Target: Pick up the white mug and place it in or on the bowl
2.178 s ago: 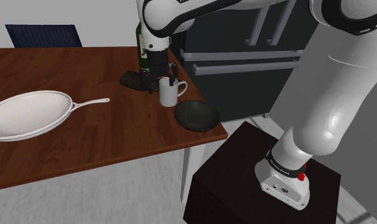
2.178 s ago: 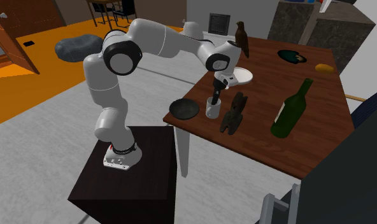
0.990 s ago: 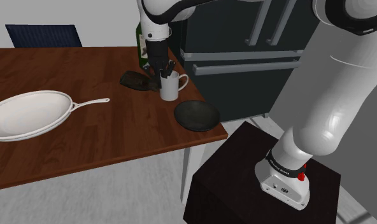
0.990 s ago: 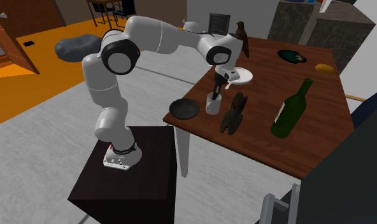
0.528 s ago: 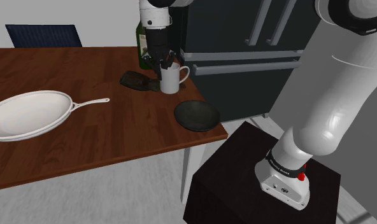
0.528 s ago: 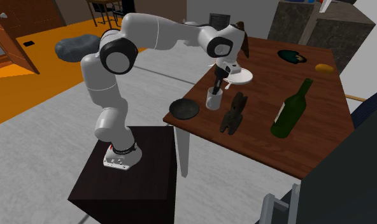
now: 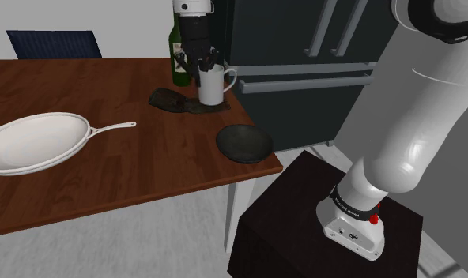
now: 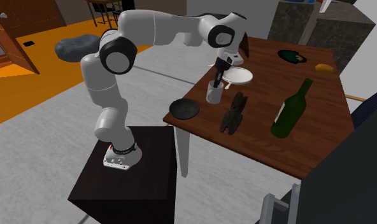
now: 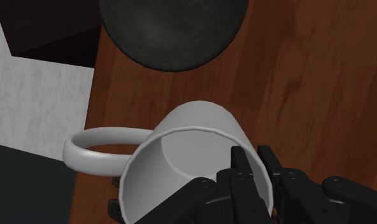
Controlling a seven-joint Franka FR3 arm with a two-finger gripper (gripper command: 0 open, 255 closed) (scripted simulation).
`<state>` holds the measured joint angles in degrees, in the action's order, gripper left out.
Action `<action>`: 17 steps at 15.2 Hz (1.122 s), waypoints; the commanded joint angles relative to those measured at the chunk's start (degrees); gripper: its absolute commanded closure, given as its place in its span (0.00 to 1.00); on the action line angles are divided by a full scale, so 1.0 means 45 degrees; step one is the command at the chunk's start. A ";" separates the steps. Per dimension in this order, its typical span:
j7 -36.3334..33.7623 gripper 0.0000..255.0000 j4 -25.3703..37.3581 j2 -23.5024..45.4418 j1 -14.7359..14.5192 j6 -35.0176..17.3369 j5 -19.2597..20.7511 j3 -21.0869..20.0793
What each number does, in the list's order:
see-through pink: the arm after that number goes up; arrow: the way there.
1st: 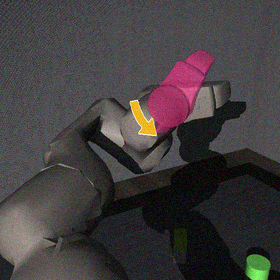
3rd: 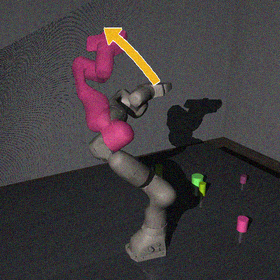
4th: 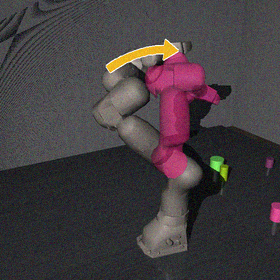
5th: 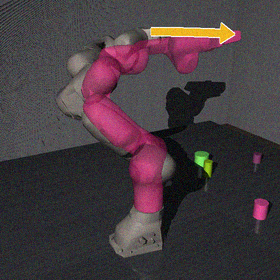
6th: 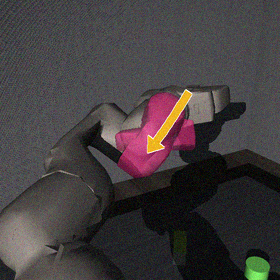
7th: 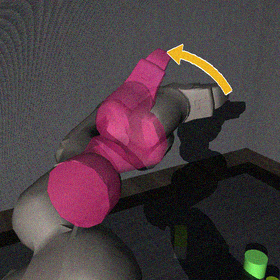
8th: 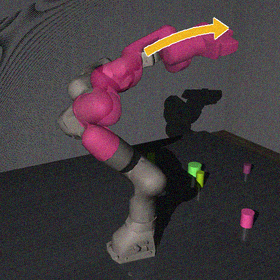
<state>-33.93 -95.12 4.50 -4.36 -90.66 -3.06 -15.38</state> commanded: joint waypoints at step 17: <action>0.0050 1.00 -0.6242 -0.6963 -0.0512 0.0524 -0.1785 0.0024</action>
<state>-33.82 -122.16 -26.33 -6.60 -87.78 -10.98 -15.30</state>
